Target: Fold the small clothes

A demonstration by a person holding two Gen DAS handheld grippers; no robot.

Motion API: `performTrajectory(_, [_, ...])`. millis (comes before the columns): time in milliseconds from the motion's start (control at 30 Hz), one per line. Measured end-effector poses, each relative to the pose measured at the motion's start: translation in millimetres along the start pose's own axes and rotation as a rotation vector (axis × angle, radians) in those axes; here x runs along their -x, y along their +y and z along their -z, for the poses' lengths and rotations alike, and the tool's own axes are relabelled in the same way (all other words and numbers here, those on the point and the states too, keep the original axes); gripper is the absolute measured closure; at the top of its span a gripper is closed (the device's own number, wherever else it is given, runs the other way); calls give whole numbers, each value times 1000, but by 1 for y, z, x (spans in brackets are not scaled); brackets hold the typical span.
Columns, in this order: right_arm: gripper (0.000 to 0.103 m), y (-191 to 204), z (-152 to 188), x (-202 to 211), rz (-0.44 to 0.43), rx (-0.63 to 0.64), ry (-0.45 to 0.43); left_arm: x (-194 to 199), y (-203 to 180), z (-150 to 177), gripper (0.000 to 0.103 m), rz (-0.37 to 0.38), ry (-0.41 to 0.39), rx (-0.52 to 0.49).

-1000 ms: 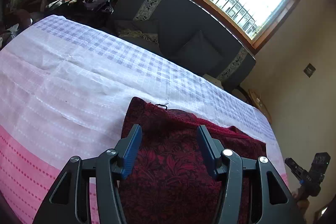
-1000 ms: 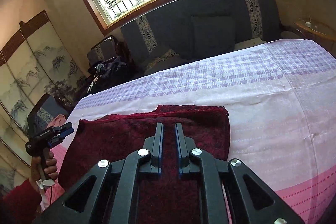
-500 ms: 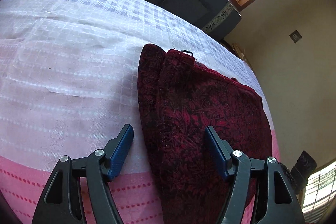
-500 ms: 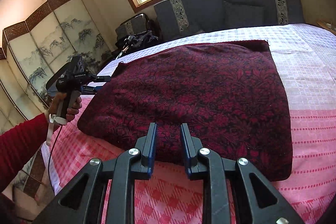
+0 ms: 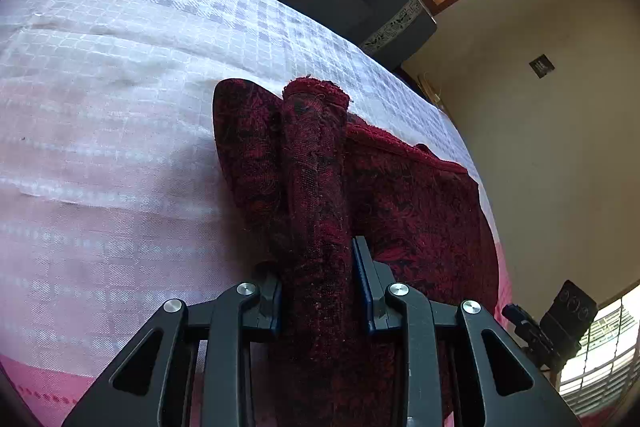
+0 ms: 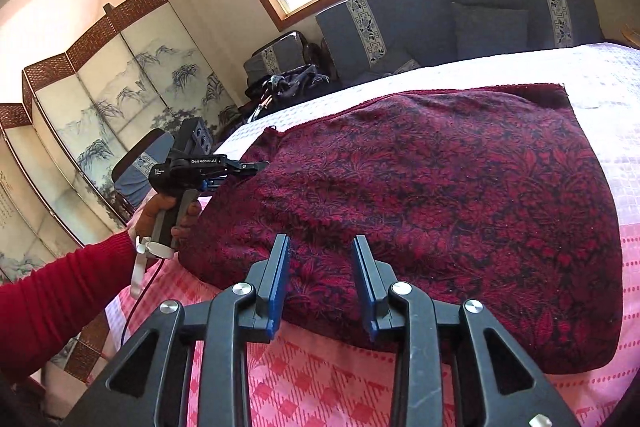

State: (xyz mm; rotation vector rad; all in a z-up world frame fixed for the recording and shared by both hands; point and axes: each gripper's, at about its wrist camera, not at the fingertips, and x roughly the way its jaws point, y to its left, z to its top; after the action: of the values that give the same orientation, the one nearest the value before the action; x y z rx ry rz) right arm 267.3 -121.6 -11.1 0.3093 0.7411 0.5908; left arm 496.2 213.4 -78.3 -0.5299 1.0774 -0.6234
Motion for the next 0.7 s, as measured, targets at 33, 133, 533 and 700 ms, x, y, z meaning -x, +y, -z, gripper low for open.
performTrajectory(33, [72,1,-4,-3,4,6,1,3,-3,0,79,-14,-11,2])
performTrajectory(133, [72,2,-23,-15,1,18,8,12,-22,3,80,-81,-39,-12])
performTrajectory(533, [98,-16,-55,-100,106,3,161,39,-114,1,83,-248,-16,-92])
performTrajectory(700, [101,-35,-60,-112,90,-95,201,40,-168,-3,84,-263,15,-139])
